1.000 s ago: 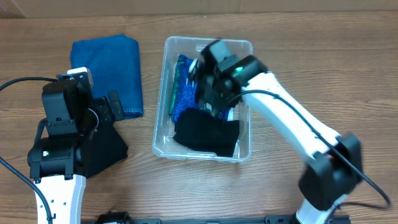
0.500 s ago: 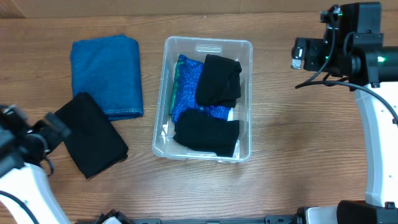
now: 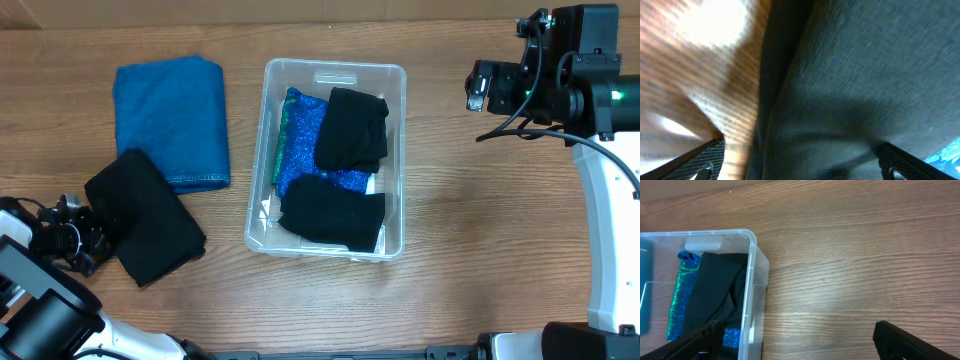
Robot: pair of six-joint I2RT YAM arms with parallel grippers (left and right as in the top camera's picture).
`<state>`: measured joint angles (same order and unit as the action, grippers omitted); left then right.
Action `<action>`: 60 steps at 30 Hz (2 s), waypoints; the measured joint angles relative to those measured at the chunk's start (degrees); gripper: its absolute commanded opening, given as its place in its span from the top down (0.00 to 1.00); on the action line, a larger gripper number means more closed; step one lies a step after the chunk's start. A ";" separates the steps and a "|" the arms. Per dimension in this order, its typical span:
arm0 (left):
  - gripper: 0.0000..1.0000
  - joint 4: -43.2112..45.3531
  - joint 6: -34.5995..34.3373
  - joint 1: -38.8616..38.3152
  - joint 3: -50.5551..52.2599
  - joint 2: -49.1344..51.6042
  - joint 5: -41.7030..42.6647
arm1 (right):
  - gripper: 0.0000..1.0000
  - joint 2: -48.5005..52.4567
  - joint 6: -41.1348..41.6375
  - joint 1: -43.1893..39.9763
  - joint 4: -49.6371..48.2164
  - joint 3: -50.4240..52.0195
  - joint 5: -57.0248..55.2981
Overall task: Pack container
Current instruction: 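Grasp the left black cloth with the left gripper, then lay the left black cloth into the bin and withdraw left arm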
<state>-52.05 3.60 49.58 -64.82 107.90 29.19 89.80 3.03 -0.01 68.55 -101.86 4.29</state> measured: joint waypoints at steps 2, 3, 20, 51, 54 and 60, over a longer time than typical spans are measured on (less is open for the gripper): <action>0.63 0.74 0.66 -0.33 -0.02 0.26 1.11 | 0.00 0.00 -0.07 0.00 0.00 0.00 0.00; 0.74 0.68 1.27 -0.63 -0.02 0.66 2.19 | 0.00 0.00 -0.04 0.00 0.00 0.00 0.00; 0.96 -8.90 0.42 -6.99 -6.51 -31.06 14.73 | 0.00 0.00 -0.02 0.00 -0.02 0.02 0.00; 0.96 -18.05 56.50 -79.12 -20.20 -11.87 -11.76 | 0.00 0.00 2.95 -5.53 0.11 0.02 0.20; 0.53 -18.03 57.53 -79.23 -20.20 -10.47 -10.40 | 0.00 0.00 2.97 -5.53 0.20 0.02 0.20; 0.00 -8.09 51.17 -79.19 -20.20 -5.05 -12.52 | 0.00 0.00 2.93 -5.53 0.66 0.02 0.20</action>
<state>-60.14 54.76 -29.61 -85.01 102.85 16.67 89.80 5.96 -5.54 69.21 -101.84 4.49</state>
